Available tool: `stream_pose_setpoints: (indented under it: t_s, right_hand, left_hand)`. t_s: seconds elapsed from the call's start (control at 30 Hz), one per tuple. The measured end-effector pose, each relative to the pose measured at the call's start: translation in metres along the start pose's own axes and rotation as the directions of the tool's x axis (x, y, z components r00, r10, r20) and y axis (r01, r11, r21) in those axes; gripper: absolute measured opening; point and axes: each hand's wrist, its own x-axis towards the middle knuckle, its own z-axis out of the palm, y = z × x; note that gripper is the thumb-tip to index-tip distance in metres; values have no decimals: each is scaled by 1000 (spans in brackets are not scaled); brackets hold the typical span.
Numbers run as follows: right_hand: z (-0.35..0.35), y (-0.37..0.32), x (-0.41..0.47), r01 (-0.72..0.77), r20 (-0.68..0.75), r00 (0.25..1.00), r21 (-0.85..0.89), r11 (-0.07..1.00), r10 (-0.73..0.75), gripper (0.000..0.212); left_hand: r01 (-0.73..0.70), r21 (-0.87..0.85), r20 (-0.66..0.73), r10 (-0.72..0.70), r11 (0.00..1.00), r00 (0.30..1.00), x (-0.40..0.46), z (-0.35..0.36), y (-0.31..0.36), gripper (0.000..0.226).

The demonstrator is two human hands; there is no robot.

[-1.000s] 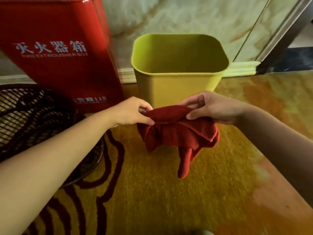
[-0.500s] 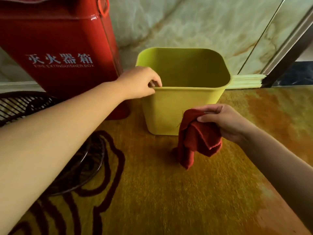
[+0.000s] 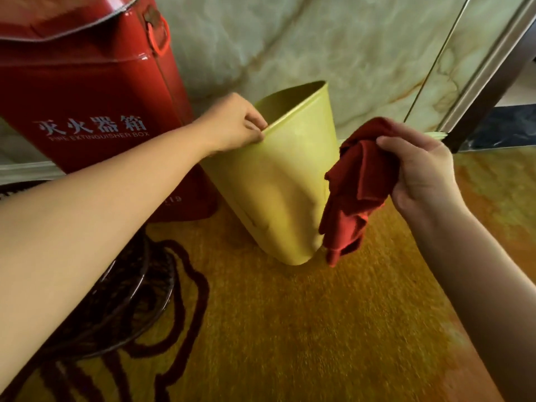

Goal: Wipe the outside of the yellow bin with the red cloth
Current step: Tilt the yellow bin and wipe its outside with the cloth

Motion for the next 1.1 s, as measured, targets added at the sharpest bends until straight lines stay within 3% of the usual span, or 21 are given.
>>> stream_pose_setpoints:
  t_s: [0.1, 0.17, 0.23, 0.3, 0.37, 0.4, 0.53, 0.7, 0.83, 1.0, 1.1]
  right_hand:
    - [41, 22, 3, 161, 100, 984, -173, 972, -145, 26]
    - [71, 50, 3, 231, 214, 963, -352, 907, -162, 24]
    - [84, 84, 6, 352, 268, 932, -522, 777, -242, 28]
    - [83, 108, 11, 470, 258, 873, -669, 575, -413, 31]
    - [76, 124, 16, 444, 230, 852, -792, 418, -470, 35]
    - [75, 131, 18, 415, 228, 871, -816, 402, -436, 41]
    - [73, 151, 23, 453, 371, 891, -728, 515, -260, 57]
    - [68, 142, 43, 351, 324, 929, -630, 692, -176, 51]
    - [88, 141, 43, 370, 295, 929, -705, 604, -225, 72]
    - [88, 136, 86, 539, 456, 841, -652, 533, -292, 58]
    - [73, 138, 127, 363, 364, 923, -727, 583, -121, 52]
  left_hand:
    - [75, -132, 21, -73, 988, 997, 2, -5, -13, 25]
    - [72, -139, 34, -68, 988, 997, 6, -5, -17, 26]
    - [80, -155, 37, -75, 985, 996, 11, -5, -21, 29]
    - [82, -161, 51, -74, 984, 996, 17, -5, -26, 31]
    - [66, -153, 65, -57, 986, 996, 21, -5, -29, 32]
    - [59, -162, 78, -46, 985, 996, 23, -6, -30, 33]
    - [-37, -113, 185, 58, 993, 981, 20, -15, -38, 43]
    - [-127, 2, 234, 123, 992, 964, 8, -29, -73, 42]
    - [-227, 4, 156, 224, 974, 962, 7, -27, -83, 49]
    - [-287, -20, 215, 284, 958, 934, 19, -27, -77, 55]
    - [-233, -85, 164, 245, 969, 956, 22, -21, -83, 48]
